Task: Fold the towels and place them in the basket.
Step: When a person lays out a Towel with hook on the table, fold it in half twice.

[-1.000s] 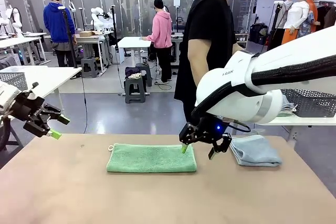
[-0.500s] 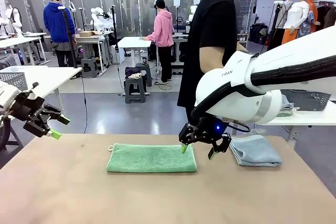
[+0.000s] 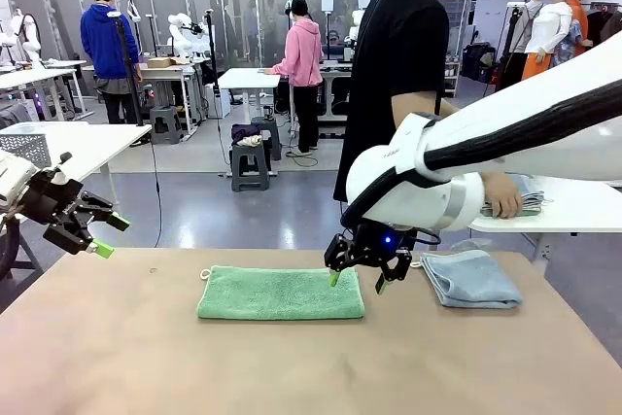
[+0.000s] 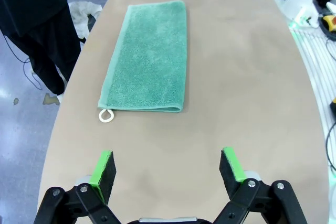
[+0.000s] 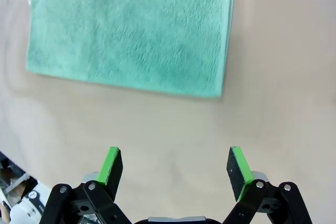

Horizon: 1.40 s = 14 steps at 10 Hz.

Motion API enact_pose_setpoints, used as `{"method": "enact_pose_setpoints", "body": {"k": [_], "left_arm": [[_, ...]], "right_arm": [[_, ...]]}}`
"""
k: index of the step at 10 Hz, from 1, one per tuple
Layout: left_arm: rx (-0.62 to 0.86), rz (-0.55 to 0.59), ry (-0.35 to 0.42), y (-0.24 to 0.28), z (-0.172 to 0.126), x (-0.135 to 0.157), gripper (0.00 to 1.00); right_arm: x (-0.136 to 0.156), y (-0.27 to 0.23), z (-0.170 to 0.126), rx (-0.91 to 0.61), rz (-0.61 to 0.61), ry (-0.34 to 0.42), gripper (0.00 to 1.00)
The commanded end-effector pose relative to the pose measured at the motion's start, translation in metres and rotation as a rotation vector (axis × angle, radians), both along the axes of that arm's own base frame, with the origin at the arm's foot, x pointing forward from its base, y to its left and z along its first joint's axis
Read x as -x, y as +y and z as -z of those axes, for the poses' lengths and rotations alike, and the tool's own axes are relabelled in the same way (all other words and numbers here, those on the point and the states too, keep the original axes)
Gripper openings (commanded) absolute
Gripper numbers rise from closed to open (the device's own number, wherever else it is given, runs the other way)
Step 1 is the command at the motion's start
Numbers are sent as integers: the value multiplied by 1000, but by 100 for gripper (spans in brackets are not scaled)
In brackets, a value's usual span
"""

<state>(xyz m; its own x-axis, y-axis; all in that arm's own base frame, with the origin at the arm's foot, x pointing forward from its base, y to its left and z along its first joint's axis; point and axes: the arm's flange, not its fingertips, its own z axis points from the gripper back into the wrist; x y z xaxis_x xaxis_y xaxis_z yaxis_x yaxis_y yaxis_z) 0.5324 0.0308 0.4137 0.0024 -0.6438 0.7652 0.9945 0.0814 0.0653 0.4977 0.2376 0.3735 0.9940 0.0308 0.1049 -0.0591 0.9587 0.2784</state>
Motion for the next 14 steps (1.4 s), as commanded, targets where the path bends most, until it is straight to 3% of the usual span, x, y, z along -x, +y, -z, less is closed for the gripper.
{"method": "enact_pose_setpoints", "body": {"k": [1,4,9,14], "left_arm": [[-1,3,-3,-1,-1,0,100],[-1,3,-3,-1,-1,0,100],[-1,3,-3,-1,-1,0,100],[-1,3,-3,-1,-1,0,100]], "right_arm": [[-28,14,11,46,55,-23,100],[-58,16,36,104,78,-29,100],[-80,15,66,149,138,-57,100],[-94,18,77,168,146,-57,100]]}}
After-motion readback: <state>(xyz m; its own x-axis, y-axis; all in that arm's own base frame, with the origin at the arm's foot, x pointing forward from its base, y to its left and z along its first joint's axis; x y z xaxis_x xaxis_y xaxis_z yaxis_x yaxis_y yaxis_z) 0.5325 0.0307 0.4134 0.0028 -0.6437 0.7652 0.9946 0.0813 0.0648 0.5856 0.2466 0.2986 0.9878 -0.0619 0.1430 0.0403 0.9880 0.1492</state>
